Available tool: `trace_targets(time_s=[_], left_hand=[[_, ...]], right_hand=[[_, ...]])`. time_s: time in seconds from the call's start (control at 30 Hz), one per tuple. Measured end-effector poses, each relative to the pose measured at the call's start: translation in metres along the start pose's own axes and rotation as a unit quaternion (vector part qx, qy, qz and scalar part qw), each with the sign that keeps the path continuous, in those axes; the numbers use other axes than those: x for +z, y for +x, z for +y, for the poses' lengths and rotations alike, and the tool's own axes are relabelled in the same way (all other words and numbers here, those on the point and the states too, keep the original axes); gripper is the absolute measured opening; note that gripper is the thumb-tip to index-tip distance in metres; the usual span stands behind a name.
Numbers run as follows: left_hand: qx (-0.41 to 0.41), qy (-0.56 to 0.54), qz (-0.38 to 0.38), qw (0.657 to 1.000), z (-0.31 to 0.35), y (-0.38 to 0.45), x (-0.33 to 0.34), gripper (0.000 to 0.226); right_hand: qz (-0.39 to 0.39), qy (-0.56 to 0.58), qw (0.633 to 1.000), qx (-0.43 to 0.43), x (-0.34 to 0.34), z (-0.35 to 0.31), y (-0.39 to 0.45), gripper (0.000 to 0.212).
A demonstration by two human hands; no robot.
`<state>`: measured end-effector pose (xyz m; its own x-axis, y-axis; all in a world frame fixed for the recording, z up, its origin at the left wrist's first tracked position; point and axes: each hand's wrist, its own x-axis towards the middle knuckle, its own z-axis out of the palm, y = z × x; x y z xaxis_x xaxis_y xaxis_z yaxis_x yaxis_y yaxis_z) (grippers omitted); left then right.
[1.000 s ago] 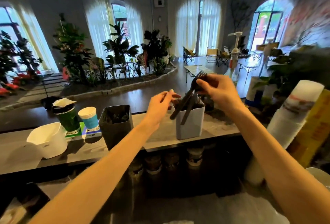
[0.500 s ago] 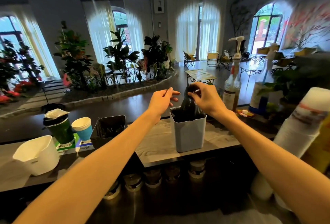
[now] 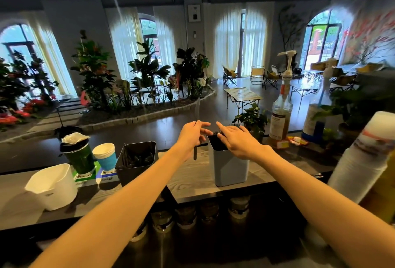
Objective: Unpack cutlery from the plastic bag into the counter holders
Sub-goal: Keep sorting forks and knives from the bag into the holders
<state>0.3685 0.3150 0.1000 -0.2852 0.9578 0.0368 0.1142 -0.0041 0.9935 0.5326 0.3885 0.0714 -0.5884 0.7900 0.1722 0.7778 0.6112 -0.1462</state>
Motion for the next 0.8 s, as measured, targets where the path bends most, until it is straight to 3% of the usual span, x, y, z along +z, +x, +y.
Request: trace_targets(time_s=[0.1,0.17,0.2,0.33,0.47,0.67,0.8], left_hand=[[0.014,-0.001,-0.001,1.000,0.001,-0.010,-0.015,0.032],[0.029,0.004,-0.013,0.999,0.004,-0.017,-0.029,0.035],[0.039,0.015,-0.023,0.999,0.006,-0.021,-0.037,0.036],[0.085,0.054,-0.047,0.994,0.019,-0.033,-0.069,0.029],[0.134,0.087,-0.015,0.987,0.038,-0.049,-0.107,0.023],[0.125,0.219,0.076,0.965,0.034,-0.070,-0.167,0.040],[0.112,0.300,0.083,0.943,0.012,-0.081,-0.192,0.029]], right_hand=[[-0.013,-0.017,1.000,-0.001,-0.011,-0.007,0.000,0.055],[0.049,0.028,0.998,-0.029,-0.024,-0.019,0.001,0.046],[0.094,0.105,0.990,-0.034,-0.032,-0.029,0.001,0.042],[0.149,0.403,0.899,-0.082,-0.070,-0.079,0.000,0.038],[0.207,0.443,0.861,-0.143,-0.087,-0.122,0.005,0.018],[0.237,0.391,0.868,-0.196,-0.055,-0.176,0.019,0.022],[0.132,0.281,0.934,-0.180,-0.019,-0.196,0.023,0.019]])
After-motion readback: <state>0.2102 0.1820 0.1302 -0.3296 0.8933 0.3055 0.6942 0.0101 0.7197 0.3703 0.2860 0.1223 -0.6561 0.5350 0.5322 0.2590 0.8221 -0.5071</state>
